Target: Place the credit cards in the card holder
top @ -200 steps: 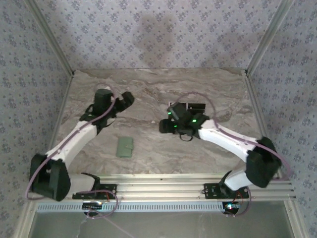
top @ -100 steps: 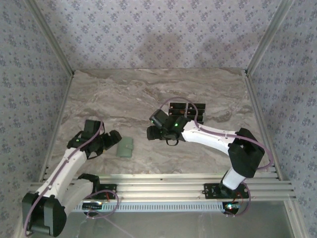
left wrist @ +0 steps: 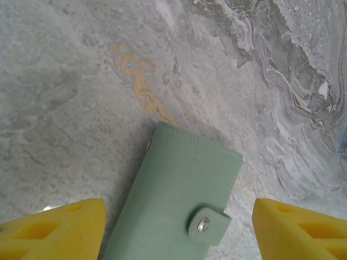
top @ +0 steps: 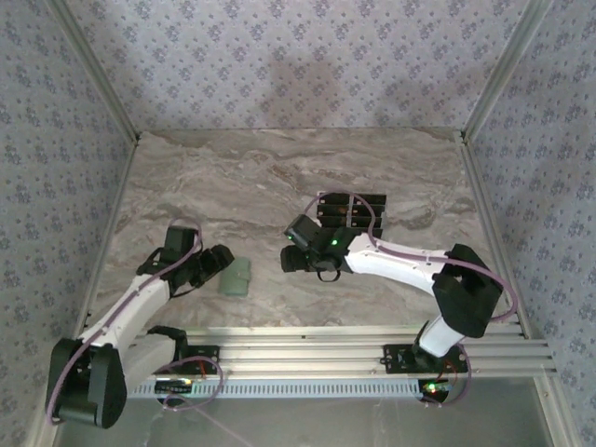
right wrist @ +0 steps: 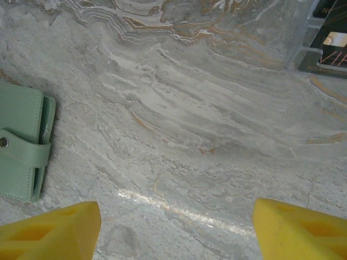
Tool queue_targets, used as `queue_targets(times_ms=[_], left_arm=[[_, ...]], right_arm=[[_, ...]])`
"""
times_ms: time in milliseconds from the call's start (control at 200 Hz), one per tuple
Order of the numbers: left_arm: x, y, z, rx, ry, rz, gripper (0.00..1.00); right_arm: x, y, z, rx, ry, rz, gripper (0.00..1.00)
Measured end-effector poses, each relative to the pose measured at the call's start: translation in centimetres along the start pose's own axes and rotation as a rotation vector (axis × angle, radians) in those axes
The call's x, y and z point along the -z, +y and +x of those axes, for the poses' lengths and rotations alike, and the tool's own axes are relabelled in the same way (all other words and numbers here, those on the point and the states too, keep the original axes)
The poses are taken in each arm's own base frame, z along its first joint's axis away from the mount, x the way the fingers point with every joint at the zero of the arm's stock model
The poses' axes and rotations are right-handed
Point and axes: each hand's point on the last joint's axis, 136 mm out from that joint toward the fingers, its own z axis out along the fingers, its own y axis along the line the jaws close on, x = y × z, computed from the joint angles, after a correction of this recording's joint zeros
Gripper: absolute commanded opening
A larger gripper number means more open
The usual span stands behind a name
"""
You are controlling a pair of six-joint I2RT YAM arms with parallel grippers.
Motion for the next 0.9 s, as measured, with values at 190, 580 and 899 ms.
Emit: queue_targets(times_ms=[190,580,899], left_arm=[[-1.7,0.7,-0.3,-0.022,0.034,-0.016,0.65],[-2.7,-0.8,-1.6,-0.075,0.029,0.073,0.65],[-3.2,-1.3,-1.6,-0.085,0.034,0.107,0.65]], right_arm=[[0.0,-0.3,0.3,-0.006,0.000,0.000,0.76],[0.1,-0.3,0.3,-0.007,-0.001,-0.001,0.76],[0.1,-0.3,0.2,-0.007,-0.002,-0.001,0.76]])
